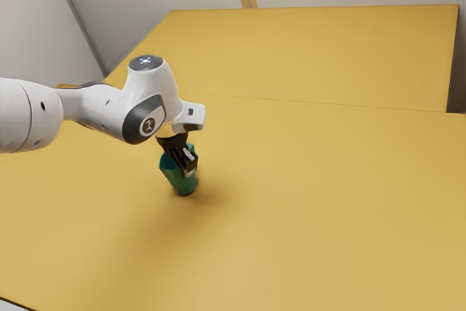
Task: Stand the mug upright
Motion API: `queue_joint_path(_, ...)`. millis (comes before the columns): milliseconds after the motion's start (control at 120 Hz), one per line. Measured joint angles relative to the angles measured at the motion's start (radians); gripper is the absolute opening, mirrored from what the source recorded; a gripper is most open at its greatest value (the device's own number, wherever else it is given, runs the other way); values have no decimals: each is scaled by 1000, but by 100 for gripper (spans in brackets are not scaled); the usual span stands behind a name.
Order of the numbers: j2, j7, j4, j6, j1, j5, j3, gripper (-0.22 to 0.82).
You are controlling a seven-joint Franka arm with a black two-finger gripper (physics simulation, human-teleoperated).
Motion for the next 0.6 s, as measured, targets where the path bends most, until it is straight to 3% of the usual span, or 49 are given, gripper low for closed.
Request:
queue_joint_path(300, -15, 5, 33, -11, -3, -2, 0, 22)
queue_joint_path(600, -34, -3, 168, -143, -2, -58, 0, 32)
